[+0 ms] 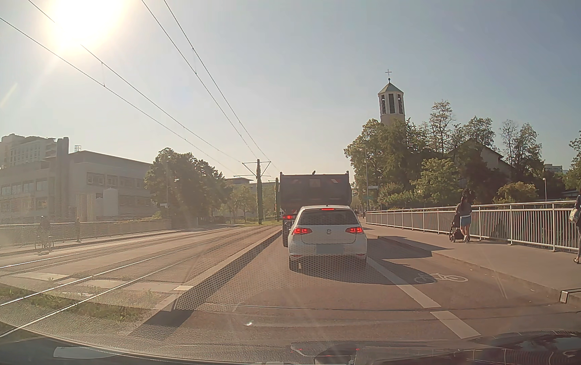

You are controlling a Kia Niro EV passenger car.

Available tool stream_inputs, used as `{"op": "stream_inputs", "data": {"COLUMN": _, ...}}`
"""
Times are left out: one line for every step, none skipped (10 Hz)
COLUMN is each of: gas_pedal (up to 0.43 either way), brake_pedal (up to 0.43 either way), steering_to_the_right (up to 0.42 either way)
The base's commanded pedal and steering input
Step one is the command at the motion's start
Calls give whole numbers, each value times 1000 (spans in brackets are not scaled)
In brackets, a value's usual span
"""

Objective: Follow the waypoints while adhering to traffic rules and regulations

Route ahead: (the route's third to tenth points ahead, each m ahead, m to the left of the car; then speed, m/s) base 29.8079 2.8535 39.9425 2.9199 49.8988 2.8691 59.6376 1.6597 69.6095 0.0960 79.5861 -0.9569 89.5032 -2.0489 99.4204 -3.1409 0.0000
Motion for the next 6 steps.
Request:
{"op": "stream_inputs", "data": {"gas_pedal": 0, "brake_pedal": 195, "steering_to_the_right": 1}}
{"op": "stream_inputs", "data": {"gas_pedal": 0, "brake_pedal": 195, "steering_to_the_right": 1}}
{"op": "stream_inputs", "data": {"gas_pedal": 0, "brake_pedal": 195, "steering_to_the_right": 1}}
{"op": "stream_inputs", "data": {"gas_pedal": 0, "brake_pedal": 195, "steering_to_the_right": 1}}
{"op": "stream_inputs", "data": {"gas_pedal": 0, "brake_pedal": 195, "steering_to_the_right": 1}}
{"op": "stream_inputs", "data": {"gas_pedal": 0, "brake_pedal": 195, "steering_to_the_right": 0}}
